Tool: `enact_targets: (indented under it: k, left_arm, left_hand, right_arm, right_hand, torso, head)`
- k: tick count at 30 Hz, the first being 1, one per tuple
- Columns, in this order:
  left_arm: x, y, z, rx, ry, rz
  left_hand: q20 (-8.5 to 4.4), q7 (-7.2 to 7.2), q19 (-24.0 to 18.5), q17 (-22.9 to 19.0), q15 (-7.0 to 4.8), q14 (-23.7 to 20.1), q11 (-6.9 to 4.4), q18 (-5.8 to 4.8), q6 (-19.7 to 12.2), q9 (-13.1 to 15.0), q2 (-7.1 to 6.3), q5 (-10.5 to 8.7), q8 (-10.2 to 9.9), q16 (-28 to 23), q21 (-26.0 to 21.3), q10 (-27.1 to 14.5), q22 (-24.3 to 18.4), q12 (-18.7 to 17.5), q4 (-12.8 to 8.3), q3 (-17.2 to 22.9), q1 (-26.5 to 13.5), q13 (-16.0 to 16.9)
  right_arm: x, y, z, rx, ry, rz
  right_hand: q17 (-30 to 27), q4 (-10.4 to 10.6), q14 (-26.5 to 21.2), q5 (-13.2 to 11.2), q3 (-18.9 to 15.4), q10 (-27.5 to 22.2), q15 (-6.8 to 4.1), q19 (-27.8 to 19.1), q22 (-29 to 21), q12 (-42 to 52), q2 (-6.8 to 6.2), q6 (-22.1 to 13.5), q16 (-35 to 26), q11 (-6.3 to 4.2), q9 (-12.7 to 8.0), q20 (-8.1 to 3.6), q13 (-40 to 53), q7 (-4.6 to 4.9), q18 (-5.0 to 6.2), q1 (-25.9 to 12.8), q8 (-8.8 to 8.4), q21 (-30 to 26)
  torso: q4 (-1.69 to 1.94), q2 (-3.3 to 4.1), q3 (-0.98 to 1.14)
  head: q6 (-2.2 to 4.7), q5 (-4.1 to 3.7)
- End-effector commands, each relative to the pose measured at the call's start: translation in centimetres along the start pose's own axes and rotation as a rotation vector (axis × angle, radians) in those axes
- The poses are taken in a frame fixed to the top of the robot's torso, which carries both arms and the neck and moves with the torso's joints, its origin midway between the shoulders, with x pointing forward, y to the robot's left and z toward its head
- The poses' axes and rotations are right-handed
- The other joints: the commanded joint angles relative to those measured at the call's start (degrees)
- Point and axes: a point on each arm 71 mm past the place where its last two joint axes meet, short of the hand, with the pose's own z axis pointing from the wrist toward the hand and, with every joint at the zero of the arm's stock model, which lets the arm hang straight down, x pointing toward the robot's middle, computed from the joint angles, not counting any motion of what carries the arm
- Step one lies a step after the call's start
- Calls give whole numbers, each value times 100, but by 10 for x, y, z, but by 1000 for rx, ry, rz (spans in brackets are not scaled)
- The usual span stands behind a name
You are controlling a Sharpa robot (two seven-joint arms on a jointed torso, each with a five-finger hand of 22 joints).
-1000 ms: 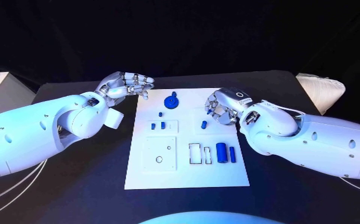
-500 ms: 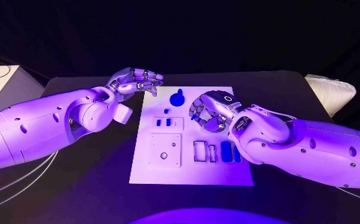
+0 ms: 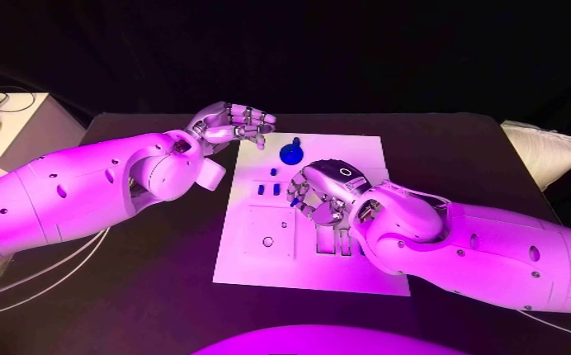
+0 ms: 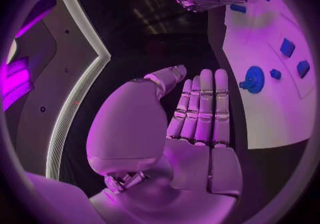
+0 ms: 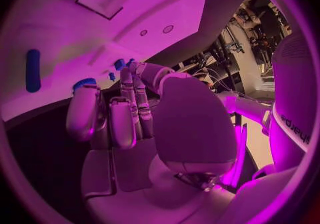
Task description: Assemble the parts on the task board
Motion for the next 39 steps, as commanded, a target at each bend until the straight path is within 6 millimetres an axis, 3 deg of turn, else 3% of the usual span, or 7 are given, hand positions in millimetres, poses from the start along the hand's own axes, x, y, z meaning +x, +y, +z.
enact_targets:
  k: [1,13,20,39]
  left_arm:
    - [5,-1,2,5,23,-1]
    - [8,-1,6,5,32,-2]
    - [7,-1,6,4,28,-1]
    - [5,0,6,0,21,2]
  left_hand:
    - [30,15,13,-6,41,10,33,72,-42,-5,51,37,-24,-20,-35,-9,-5,-38,7,-27,7,-6]
    - [33,18,17,-10,44,14,36,72,-40,-5,61,39,-24,-29,-41,-9,-9,-36,9,-30,6,-9]
    - [33,18,17,-10,44,14,36,72,-40,-5,61,39,-24,-29,-41,-9,-9,-36,9,-30,6,-9]
    - [35,20,19,-13,45,16,38,73,-42,-6,65,40,-27,-35,-46,-11,-13,-37,8,-32,8,-12]
  right_arm:
    - [8,4,1,-28,33,-11]
    - [20,9,2,-38,60,-22]
    - [23,11,1,-44,70,-23]
    - [30,11,0,-45,86,-21]
  right_hand:
    - [-8,-6,198,29,42,190,-33,8,177,-14,29,11,-35,-132,10,-5,4,11,-93,-51,15,-20]
    - [-19,-13,196,34,52,187,-32,3,171,-26,34,3,-42,-129,13,-5,2,14,-90,-56,13,-35]
    - [-19,-13,196,34,52,187,-32,3,171,-26,34,3,-42,-129,13,-5,2,14,-90,-56,13,-35]
    - [-13,-19,198,37,57,187,-30,4,177,-34,35,-2,-37,-127,16,-5,2,16,-91,-62,12,-29]
  torso:
    - [2,9,8]
    - [-14,10,10]
    - [10,-2,6]
    - [3,9,15]
  head:
    - [-15,18]
    - [-104,82]
    - [-144,102]
    - [-163,139]
